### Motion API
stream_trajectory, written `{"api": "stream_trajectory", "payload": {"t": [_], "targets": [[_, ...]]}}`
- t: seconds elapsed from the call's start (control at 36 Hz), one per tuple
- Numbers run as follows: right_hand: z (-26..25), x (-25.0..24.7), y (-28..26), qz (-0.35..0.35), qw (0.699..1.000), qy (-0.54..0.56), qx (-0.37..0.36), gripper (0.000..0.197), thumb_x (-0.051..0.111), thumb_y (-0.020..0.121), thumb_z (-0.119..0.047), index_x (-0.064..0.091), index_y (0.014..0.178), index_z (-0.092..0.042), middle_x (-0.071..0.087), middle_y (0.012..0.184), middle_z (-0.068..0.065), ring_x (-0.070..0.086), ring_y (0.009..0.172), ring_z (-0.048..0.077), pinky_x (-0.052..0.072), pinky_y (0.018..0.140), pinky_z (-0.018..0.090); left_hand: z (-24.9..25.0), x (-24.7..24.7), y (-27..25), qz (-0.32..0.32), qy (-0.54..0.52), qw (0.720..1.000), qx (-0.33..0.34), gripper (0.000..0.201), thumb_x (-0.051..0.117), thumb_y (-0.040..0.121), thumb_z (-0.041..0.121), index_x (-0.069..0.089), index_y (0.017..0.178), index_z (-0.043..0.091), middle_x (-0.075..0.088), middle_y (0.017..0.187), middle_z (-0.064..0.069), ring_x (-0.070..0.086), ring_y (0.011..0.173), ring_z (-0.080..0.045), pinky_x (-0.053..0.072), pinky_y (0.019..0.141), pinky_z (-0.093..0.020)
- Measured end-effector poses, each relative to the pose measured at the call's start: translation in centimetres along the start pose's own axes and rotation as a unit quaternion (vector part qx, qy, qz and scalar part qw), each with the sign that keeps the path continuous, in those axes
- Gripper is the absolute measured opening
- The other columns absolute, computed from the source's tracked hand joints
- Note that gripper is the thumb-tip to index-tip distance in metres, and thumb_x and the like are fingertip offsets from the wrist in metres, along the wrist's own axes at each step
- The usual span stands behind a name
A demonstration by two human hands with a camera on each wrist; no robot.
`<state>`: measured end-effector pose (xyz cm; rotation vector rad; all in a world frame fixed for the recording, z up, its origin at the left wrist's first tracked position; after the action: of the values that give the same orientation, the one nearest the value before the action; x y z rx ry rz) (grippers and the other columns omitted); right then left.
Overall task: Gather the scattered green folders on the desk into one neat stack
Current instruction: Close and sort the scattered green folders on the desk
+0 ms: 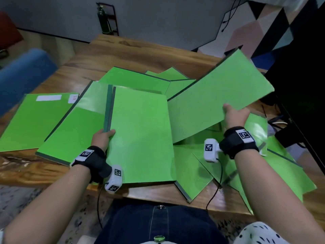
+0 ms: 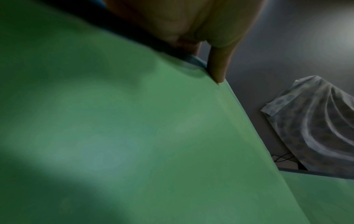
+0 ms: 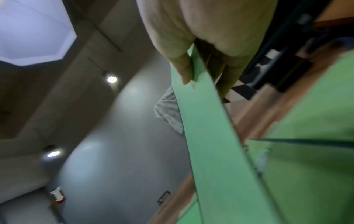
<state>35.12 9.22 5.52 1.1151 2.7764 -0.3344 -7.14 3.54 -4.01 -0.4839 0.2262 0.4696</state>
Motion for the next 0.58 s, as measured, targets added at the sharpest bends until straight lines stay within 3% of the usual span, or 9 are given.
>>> {"api": "stream_trajectory", "payload": {"t": [0.06,0.08,0.14,0.19,0.25,0.33,0.42,0.53,0.58], "targets": [[-3.0,0.3,-0.1,0.017,0.997,0.015,-0.078,0.051,0.067,0.086,-0.018,0.045,0.124,0.008,0.048,0.114,0.008,0.045,0.103,0.016,0.036,0.086,0.021,0.4,-1.0,0.4,0.016,-0.024,1.000,0.007,0.039,0.058,0.092,0.016,0.053,0.123,-0.007,0.054,0.089,-0.008,0.046,0.090,-0.020,0.033,0.078,-0.027],[-4.5,0.5,-0.5,0.026,0.993,0.031,-0.108,0.048,0.067,0.086,-0.017,0.048,0.121,0.008,0.052,0.114,0.008,0.047,0.100,0.015,0.038,0.084,0.019,0.6,-1.6,0.5,0.026,-0.033,0.999,0.011,0.038,0.057,0.092,0.016,0.053,0.123,-0.006,0.053,0.085,-0.006,0.046,0.089,-0.020,0.032,0.078,-0.027],[-7.3,1.0,-1.2,0.036,0.986,0.046,-0.159,0.048,0.066,0.087,-0.015,0.050,0.126,0.007,0.056,0.126,0.012,0.053,0.110,0.017,0.038,0.091,0.013,0.9,-3.2,0.9,0.049,-0.045,0.998,0.017,0.036,0.057,0.092,0.017,0.053,0.121,-0.005,0.053,0.085,-0.006,0.045,0.090,-0.020,0.033,0.078,-0.027],[-9.9,1.7,-2.0,0.025,0.976,0.041,-0.213,0.051,0.067,0.086,-0.018,0.051,0.130,0.004,0.056,0.132,0.014,0.054,0.120,0.020,0.041,0.101,0.018,1.4,-5.2,1.5,0.076,-0.060,0.995,0.024,0.037,0.057,0.092,0.016,0.053,0.122,-0.004,0.052,0.083,-0.005,0.045,0.089,-0.019,0.033,0.077,-0.027],[-11.8,2.9,-2.8,-0.003,0.966,0.013,-0.259,0.041,0.068,0.086,-0.018,0.057,0.123,-0.004,0.059,0.129,0.013,0.057,0.118,0.020,0.046,0.101,0.028,1.9,-7.4,2.2,0.103,-0.063,0.992,0.032,0.038,0.059,0.091,0.017,0.055,0.122,-0.004,0.055,0.089,-0.009,0.045,0.089,-0.018,0.036,0.078,-0.029],[-13.8,4.7,-4.5,-0.033,0.944,-0.063,-0.321,0.033,0.067,0.087,-0.023,0.060,0.116,-0.009,0.064,0.117,0.004,0.060,0.109,0.014,0.048,0.097,0.027,2.5,-10.6,3.1,0.136,-0.051,0.988,0.046,0.040,0.061,0.089,0.019,0.056,0.120,-0.006,0.056,0.098,-0.014,0.046,0.087,-0.019,0.043,0.082,-0.036],[-15.1,6.9,-6.2,-0.069,0.933,-0.092,-0.340,0.038,0.070,0.084,-0.027,0.059,0.115,-0.009,0.063,0.116,0.003,0.059,0.109,0.016,0.048,0.098,0.031,3.0,-13.2,3.8,0.146,-0.050,0.986,0.058,0.039,0.059,0.090,0.017,0.056,0.121,-0.006,0.051,0.095,-0.009,0.045,0.086,-0.018,0.035,0.075,-0.028],[-14.5,10.2,-7.3,-0.149,0.943,-0.091,-0.283,0.037,0.075,0.070,-0.032,0.056,0.099,-0.019,0.064,0.107,0.001,0.061,0.101,0.017,0.051,0.095,0.042,3.3,-16.4,4.4,0.158,-0.022,0.985,0.066,0.038,0.059,0.091,0.017,0.056,0.120,-0.006,0.050,0.094,-0.010,0.044,0.085,-0.019,0.032,0.073,-0.028],[-13.2,11.7,-8.1,-0.220,0.952,-0.033,-0.211,0.028,0.077,0.072,-0.013,0.061,0.096,-0.014,0.071,0.093,0.003,0.069,0.087,0.017,0.057,0.082,0.038,2.9,-17.8,5.0,0.156,-0.010,0.986,0.060,0.038,0.059,0.091,0.017,0.055,0.121,-0.006,0.049,0.094,-0.010,0.043,0.084,-0.020,0.032,0.073,-0.029]]}}
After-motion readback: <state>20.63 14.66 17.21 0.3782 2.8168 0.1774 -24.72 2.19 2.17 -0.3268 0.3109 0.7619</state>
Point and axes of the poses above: each hand's wrist, its own y-axis towards the middle knuckle, its own x-axis out of the palm, z = x × y, the point moved 4 cm from there along y, towards the middle knuckle
